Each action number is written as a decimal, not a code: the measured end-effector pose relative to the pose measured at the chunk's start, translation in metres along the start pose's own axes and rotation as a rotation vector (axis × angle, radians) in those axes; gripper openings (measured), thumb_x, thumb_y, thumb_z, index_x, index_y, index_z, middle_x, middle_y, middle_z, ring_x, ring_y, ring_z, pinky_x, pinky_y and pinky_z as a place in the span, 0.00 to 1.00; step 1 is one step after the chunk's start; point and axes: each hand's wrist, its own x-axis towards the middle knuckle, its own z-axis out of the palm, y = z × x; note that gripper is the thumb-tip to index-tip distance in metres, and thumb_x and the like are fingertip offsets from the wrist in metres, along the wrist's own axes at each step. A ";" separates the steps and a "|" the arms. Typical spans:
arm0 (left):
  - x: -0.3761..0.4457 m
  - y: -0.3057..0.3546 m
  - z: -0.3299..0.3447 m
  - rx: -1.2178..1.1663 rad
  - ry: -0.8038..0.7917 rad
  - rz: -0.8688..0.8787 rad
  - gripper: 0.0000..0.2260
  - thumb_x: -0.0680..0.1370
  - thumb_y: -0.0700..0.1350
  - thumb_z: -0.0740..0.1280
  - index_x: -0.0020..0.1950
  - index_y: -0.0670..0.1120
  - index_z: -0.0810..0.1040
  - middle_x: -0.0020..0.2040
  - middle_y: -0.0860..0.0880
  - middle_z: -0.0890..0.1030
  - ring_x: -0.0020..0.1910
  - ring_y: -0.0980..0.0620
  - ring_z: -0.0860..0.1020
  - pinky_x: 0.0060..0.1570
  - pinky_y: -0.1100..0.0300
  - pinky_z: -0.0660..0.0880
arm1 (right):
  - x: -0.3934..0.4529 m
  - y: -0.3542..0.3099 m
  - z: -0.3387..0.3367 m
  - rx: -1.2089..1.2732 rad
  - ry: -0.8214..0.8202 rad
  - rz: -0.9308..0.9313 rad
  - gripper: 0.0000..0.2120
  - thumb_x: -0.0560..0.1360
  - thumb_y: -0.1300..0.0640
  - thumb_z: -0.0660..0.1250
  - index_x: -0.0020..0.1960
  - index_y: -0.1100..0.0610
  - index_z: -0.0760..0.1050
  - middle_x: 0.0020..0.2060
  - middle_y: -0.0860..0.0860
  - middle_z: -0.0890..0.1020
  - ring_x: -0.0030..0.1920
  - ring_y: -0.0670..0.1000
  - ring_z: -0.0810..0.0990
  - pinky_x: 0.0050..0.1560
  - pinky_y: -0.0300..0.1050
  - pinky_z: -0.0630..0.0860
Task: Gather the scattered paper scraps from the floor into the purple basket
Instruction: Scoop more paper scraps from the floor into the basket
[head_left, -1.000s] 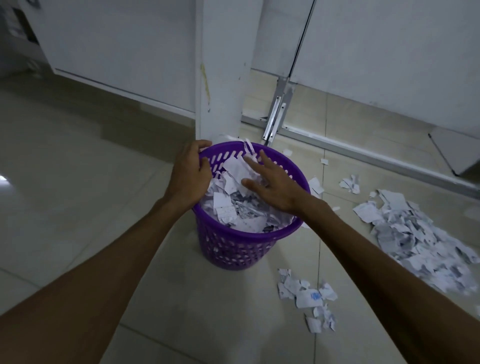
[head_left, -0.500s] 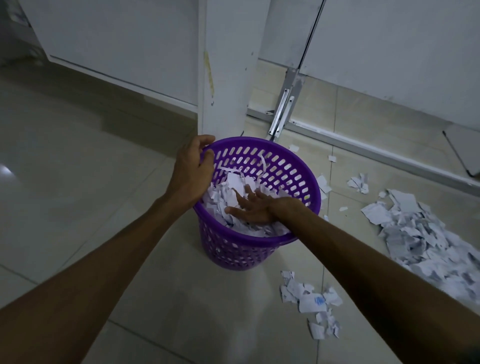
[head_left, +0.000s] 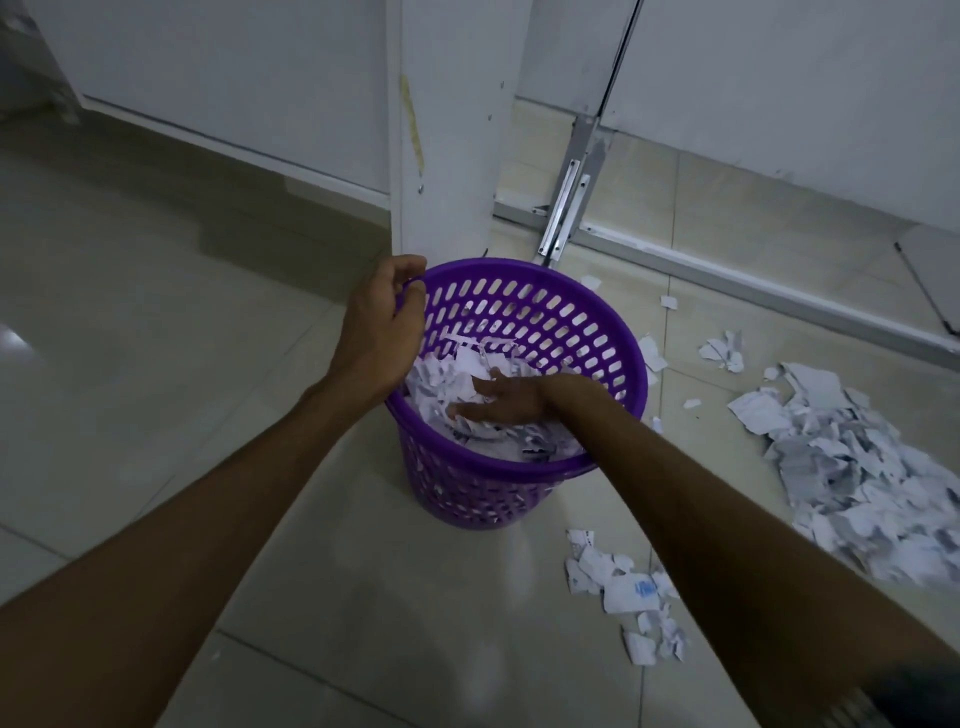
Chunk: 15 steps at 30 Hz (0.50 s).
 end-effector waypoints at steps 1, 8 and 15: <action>0.000 0.002 0.000 -0.004 -0.009 0.002 0.15 0.83 0.47 0.57 0.68 0.46 0.71 0.62 0.49 0.77 0.54 0.57 0.78 0.49 0.66 0.77 | -0.008 0.001 -0.003 0.084 0.046 -0.011 0.44 0.72 0.24 0.53 0.80 0.43 0.45 0.80 0.51 0.43 0.79 0.58 0.45 0.76 0.60 0.46; -0.011 0.020 -0.006 0.041 -0.089 0.059 0.21 0.81 0.59 0.57 0.68 0.47 0.71 0.61 0.47 0.77 0.57 0.51 0.79 0.55 0.54 0.79 | -0.063 0.018 -0.012 0.410 0.501 -0.202 0.30 0.75 0.37 0.65 0.74 0.46 0.67 0.72 0.53 0.72 0.69 0.56 0.71 0.62 0.46 0.65; -0.028 0.069 0.015 0.114 -0.109 0.219 0.18 0.82 0.55 0.59 0.68 0.48 0.71 0.66 0.49 0.74 0.64 0.53 0.72 0.60 0.59 0.71 | -0.121 0.037 -0.005 0.478 1.082 -0.330 0.15 0.80 0.49 0.64 0.65 0.50 0.77 0.60 0.50 0.81 0.55 0.46 0.80 0.56 0.39 0.76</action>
